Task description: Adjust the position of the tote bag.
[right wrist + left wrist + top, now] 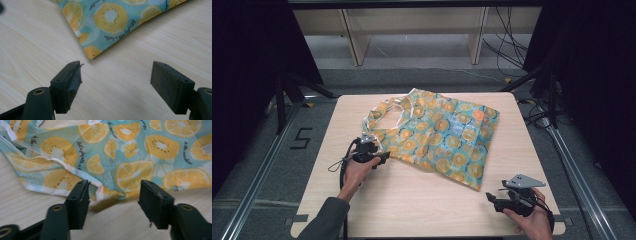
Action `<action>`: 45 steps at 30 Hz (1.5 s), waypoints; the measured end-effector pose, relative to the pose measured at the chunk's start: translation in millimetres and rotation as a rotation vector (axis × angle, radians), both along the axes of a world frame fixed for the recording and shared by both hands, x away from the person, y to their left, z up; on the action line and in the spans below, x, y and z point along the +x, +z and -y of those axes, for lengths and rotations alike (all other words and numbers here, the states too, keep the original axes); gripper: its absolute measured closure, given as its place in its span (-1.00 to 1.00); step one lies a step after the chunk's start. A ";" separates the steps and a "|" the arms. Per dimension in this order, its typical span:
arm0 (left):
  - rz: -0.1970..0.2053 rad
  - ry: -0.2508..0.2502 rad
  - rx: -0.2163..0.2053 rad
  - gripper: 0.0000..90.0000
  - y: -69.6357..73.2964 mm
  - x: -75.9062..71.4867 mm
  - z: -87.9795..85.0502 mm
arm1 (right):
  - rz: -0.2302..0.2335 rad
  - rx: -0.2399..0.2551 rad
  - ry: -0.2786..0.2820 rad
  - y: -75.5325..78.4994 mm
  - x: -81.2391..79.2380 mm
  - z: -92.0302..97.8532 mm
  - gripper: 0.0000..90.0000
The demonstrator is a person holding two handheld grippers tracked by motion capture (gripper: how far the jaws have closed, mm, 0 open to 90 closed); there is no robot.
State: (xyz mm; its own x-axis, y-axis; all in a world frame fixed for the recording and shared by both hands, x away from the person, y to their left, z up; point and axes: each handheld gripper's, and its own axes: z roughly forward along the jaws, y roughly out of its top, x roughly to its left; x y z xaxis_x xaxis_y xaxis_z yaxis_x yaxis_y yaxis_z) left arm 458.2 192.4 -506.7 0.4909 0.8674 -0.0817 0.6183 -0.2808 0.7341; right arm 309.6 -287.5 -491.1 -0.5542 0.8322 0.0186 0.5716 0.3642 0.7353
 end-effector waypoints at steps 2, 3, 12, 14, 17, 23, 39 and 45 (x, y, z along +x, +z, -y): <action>-0.013 -0.007 -0.006 0.04 -1.1 5.0 -1.5 | 0.005 0.003 0.003 -0.8 0.5 -0.7 -0.43; -0.016 0.002 -0.019 0.05 -2.2 7.4 -1.6 | -0.023 0.015 -0.014 -0.2 -1.4 -2.6 -0.43; -0.026 -0.059 -0.040 0.84 -10.3 18.6 0.6 | -0.014 -0.004 0.005 -1.8 5.1 -9.0 -0.41; -0.017 -0.078 -0.035 0.93 -9.8 16.9 2.7 | 0.005 -0.019 0.025 -1.9 9.3 -9.4 -0.40; -0.013 -0.122 -0.005 0.96 -5.7 9.6 7.2 | 0.005 -0.025 0.040 -2.4 15.5 -15.9 -0.33; -0.005 -0.172 0.022 0.97 -2.5 -3.2 8.9 | 0.012 -0.050 0.088 -3.8 26.2 -28.7 -0.06; -0.004 -0.278 -0.005 0.97 0.1 -58.2 17.8 | -0.001 -0.138 0.099 -4.5 50.3 -38.8 0.89; -0.035 -0.357 0.010 0.97 -2.5 -77.2 26.1 | 0.016 -0.187 0.087 -4.7 71.6 -41.3 0.94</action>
